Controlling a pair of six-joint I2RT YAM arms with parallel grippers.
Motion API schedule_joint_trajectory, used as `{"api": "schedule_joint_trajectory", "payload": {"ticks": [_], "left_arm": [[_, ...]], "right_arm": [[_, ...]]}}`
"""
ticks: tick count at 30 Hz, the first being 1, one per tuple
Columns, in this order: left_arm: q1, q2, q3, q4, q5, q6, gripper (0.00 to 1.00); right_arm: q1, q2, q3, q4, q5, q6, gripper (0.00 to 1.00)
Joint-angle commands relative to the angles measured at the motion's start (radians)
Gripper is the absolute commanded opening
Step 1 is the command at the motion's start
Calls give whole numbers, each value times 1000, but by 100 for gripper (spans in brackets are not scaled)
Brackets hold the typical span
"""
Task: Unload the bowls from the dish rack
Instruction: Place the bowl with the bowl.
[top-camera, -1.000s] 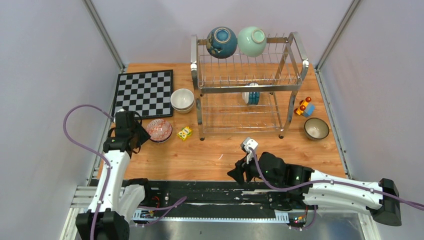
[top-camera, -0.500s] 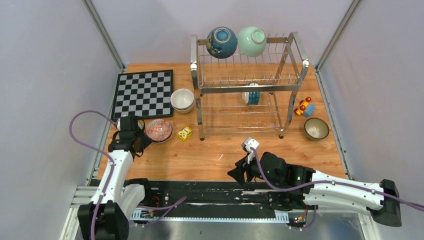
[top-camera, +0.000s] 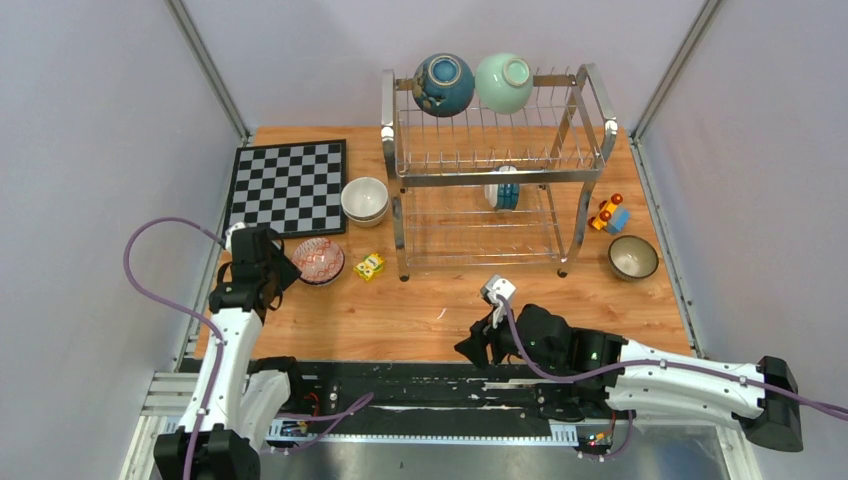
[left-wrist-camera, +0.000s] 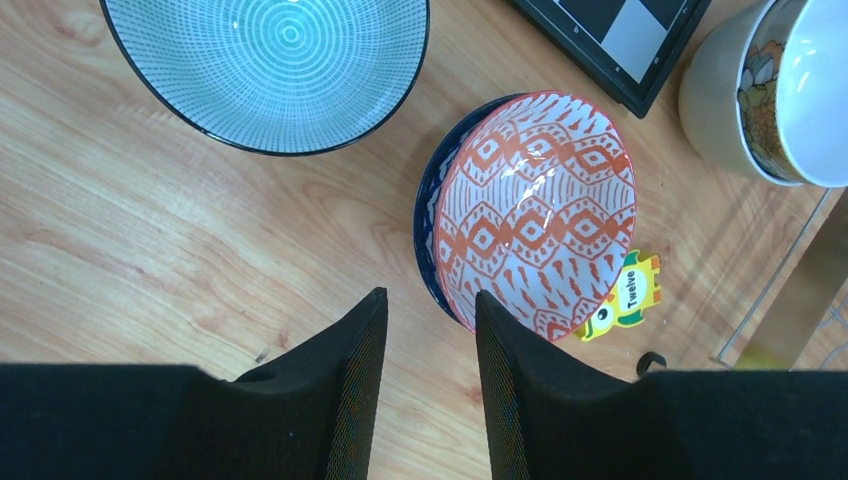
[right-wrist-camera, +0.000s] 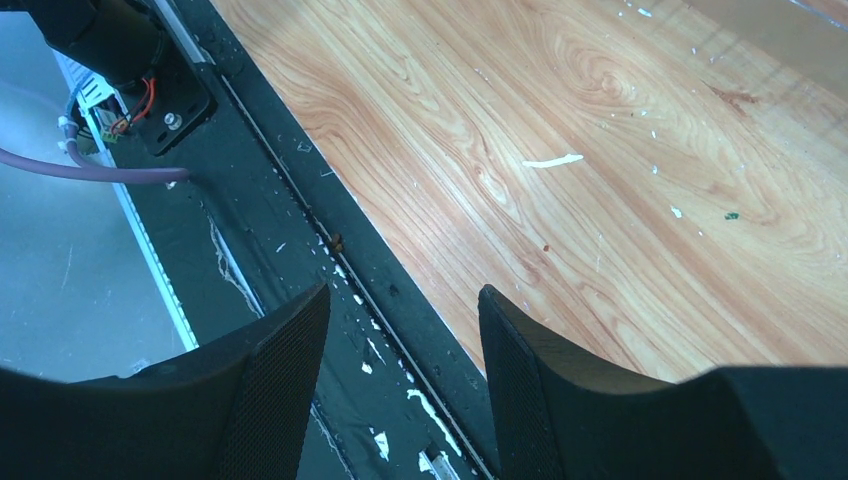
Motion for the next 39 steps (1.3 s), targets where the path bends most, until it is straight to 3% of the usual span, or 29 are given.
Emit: {"api": "schedule_joint_trajectory", "payload": {"ticks": [1, 17, 39], "left_arm": [[8, 26, -3, 38, -1, -3, 40], [8, 128, -43, 138, 1, -11, 32], [8, 134, -100, 200, 4, -38, 6]], "right_arm": [[-8, 12, -2, 5, -9, 7, 60], [-8, -12, -3, -8, 7, 6, 60], [-9, -30, -17, -16, 16, 20, 60]]}}
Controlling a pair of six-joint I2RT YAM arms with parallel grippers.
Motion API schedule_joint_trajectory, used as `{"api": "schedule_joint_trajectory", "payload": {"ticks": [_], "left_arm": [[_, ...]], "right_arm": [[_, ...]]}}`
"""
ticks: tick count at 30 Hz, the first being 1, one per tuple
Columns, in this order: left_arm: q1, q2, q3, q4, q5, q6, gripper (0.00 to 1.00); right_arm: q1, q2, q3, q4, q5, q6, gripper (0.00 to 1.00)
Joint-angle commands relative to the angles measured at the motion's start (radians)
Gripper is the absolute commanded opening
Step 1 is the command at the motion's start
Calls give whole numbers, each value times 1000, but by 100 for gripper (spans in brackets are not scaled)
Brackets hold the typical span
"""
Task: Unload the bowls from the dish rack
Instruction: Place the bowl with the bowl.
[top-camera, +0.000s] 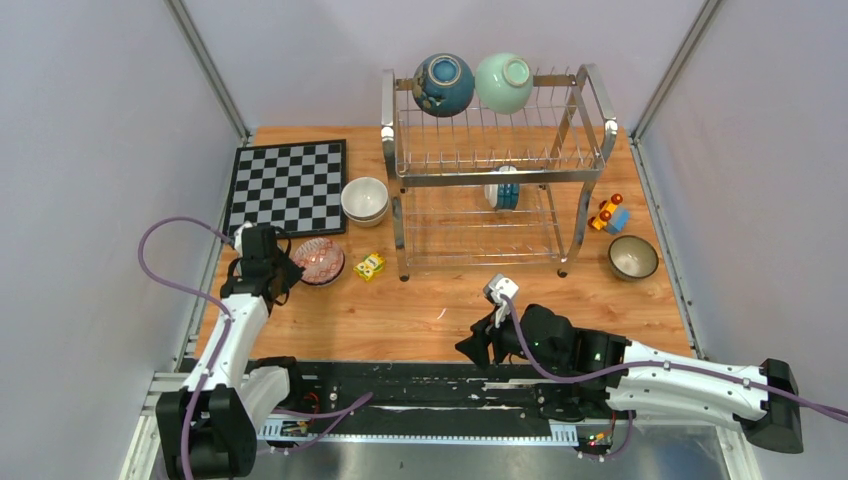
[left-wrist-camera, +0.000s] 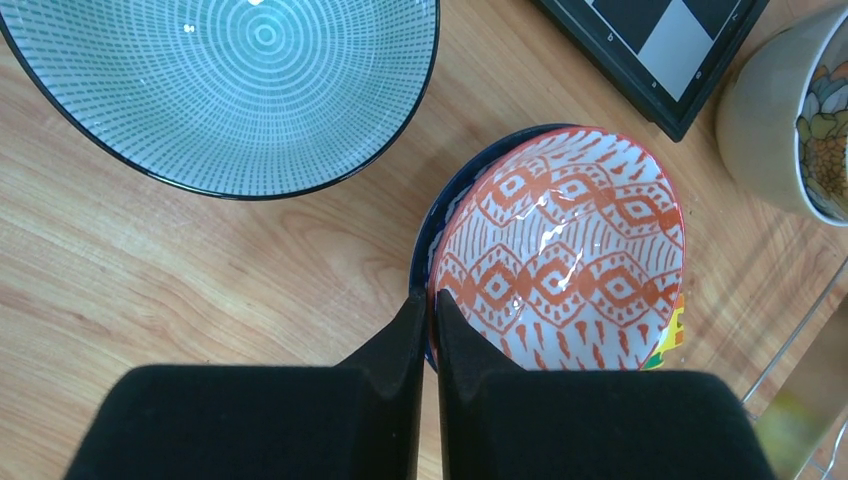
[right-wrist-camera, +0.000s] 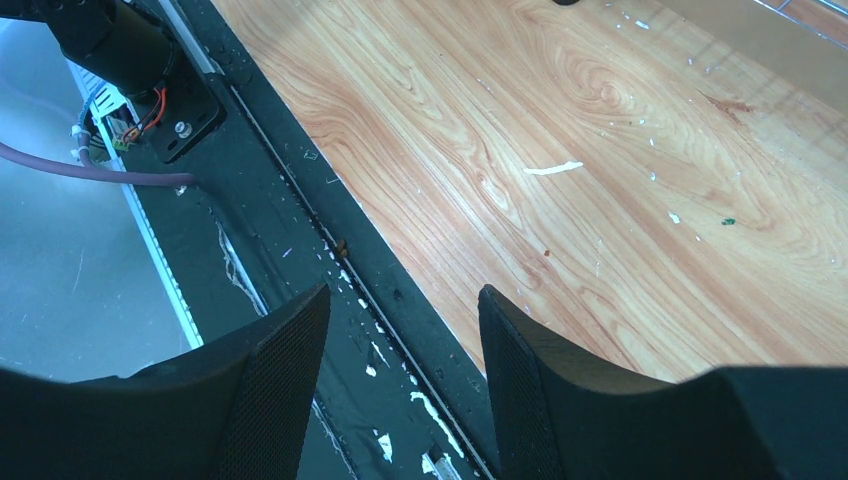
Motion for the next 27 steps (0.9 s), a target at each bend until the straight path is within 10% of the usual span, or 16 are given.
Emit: {"api": "schedule_joint_trajectory", "payload": {"ticks": [1, 27], "left_arm": [[8, -21, -28, 22, -6, -8, 5], [8, -116, -96, 118, -11, -72, 0]], "right_arm": [[-9, -10, -17, -10, 14, 18, 60], [-10, -19, -24, -15, 16, 23, 60]]}}
